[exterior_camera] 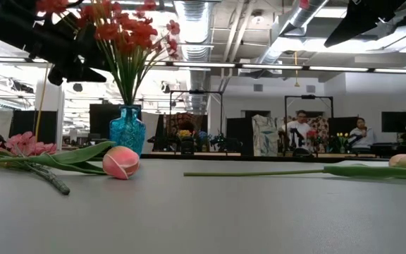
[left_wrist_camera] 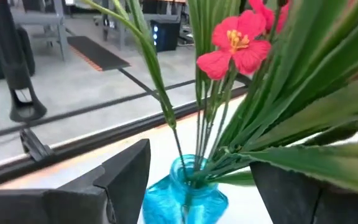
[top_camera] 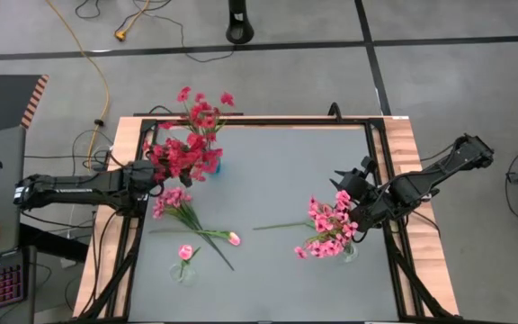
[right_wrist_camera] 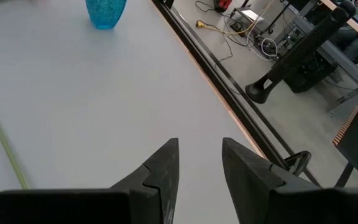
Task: Sort flowers into vase by color
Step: Put the red flowers into the blue vase, then put the pink flowers into the transparent vase
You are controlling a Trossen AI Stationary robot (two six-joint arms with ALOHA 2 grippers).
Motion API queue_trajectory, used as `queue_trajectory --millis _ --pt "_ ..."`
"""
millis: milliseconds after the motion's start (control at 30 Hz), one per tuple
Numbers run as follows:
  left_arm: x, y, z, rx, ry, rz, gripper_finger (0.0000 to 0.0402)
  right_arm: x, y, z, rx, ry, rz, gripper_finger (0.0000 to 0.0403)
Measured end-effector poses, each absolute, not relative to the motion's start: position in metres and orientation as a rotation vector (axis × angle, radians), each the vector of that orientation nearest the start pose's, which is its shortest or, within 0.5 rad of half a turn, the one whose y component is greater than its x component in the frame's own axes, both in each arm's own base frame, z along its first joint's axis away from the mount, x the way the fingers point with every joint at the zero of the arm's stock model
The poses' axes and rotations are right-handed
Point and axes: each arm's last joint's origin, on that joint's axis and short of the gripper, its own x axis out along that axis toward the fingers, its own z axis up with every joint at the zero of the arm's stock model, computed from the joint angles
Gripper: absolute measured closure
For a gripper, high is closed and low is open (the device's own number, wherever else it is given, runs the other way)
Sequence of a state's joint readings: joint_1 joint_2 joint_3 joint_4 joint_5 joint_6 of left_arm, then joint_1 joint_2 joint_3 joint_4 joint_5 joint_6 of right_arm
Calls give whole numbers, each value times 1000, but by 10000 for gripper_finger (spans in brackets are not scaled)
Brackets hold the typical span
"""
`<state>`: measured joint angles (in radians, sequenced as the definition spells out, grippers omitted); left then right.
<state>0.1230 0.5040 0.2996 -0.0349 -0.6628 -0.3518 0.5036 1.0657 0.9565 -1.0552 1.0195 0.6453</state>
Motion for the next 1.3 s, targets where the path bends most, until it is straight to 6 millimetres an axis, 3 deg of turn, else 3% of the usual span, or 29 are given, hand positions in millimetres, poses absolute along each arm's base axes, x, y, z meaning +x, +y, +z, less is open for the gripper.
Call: queue_trajectory --millis 500,800,1300 --pt "137 41 211 -300 117 874 145 165 63 291 -217 646 -683 255" --pt "142 45 203 -209 234 840 145 165 63 291 -221 650 -683 255" --pt "130 42 186 -127 504 855 145 165 63 291 -221 650 -683 255"
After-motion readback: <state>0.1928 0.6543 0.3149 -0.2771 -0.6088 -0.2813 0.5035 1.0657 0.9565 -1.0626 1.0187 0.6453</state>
